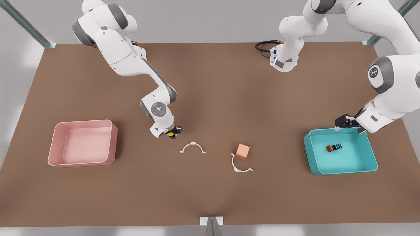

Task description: Place the red button in the blue storage box with the left arm, and place the yellow button in the pink storage box with the right arm

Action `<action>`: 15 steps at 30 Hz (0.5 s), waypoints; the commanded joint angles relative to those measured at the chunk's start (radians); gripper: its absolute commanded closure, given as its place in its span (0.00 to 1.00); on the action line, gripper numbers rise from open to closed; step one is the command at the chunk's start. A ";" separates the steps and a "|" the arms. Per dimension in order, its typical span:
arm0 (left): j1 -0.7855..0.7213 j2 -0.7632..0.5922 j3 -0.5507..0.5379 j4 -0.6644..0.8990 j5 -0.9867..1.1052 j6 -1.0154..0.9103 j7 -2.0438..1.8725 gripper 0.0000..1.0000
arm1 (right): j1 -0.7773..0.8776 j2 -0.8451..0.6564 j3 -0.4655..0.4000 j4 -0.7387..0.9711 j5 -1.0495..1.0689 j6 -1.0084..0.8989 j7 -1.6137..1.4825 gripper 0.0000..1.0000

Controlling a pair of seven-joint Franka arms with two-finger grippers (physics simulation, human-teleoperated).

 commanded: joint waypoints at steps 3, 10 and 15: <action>0.001 -0.001 0.000 0.001 -0.001 -0.013 -0.095 0.00 | 0.000 -0.007 0.000 0.007 -0.001 0.008 0.002 0.52; -0.002 -0.001 -0.003 0.001 -0.001 -0.013 -0.095 0.00 | -0.114 -0.188 0.000 0.012 -0.001 -0.084 -0.110 0.52; -0.007 -0.001 -0.002 0.001 -0.002 -0.013 -0.095 0.00 | -0.358 -0.304 0.029 -0.081 0.000 -0.174 -0.337 0.52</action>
